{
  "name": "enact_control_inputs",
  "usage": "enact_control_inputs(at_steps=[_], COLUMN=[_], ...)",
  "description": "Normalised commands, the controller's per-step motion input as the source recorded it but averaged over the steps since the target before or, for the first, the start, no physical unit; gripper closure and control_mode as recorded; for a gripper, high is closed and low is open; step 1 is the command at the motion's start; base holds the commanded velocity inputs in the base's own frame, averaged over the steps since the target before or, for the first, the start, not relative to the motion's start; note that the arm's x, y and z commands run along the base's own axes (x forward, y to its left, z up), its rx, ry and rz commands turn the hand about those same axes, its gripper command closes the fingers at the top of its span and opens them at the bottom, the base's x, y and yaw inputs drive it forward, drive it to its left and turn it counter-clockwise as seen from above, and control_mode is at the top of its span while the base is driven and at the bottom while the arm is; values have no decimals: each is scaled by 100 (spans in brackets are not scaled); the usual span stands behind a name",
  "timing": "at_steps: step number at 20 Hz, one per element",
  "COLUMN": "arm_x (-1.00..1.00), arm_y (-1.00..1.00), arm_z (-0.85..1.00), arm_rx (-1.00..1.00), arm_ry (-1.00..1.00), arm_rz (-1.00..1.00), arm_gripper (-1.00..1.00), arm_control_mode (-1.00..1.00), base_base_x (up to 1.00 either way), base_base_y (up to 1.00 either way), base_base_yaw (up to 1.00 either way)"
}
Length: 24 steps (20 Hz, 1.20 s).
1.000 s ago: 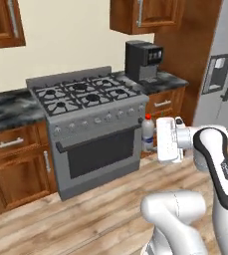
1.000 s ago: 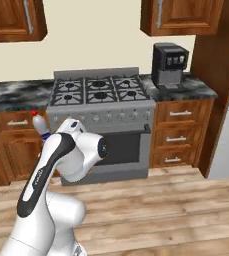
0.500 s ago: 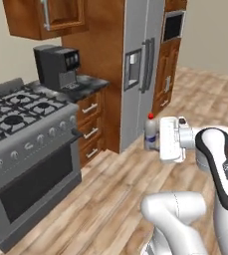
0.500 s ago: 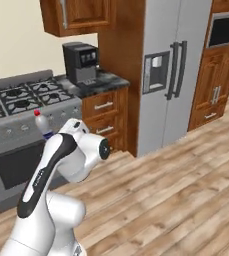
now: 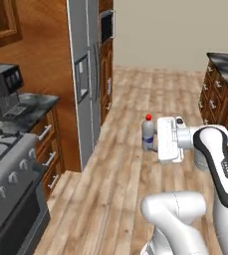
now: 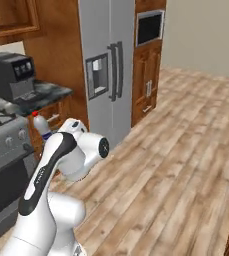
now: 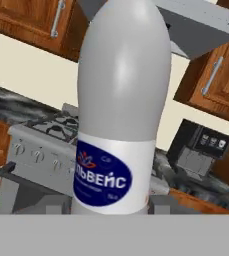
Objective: Place the drinks on the dining counter in a tight cluster.
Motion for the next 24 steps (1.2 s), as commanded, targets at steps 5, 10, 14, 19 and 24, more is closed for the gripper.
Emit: enact_control_inputs(at_steps=[5, 10, 14, 19, 24], arm_x=[0, 0, 0, 0, 0], arm_y=[0, 0, 0, 0, 0], arm_z=[0, 0, 0, 0, 0], arm_rx=[0, 0, 0, 0, 0], arm_ry=[0, 0, 0, 0, 0], arm_rz=[0, 0, 0, 0, 0], arm_gripper=[100, 100, 100, 100, 100], arm_control_mode=[100, 100, 100, 100, 100], base_base_x=[13, 84, 100, 100, 100], base_base_y=[19, 66, 75, 74, 75], base_base_yaw=[-95, -71, -56, -56, -62])
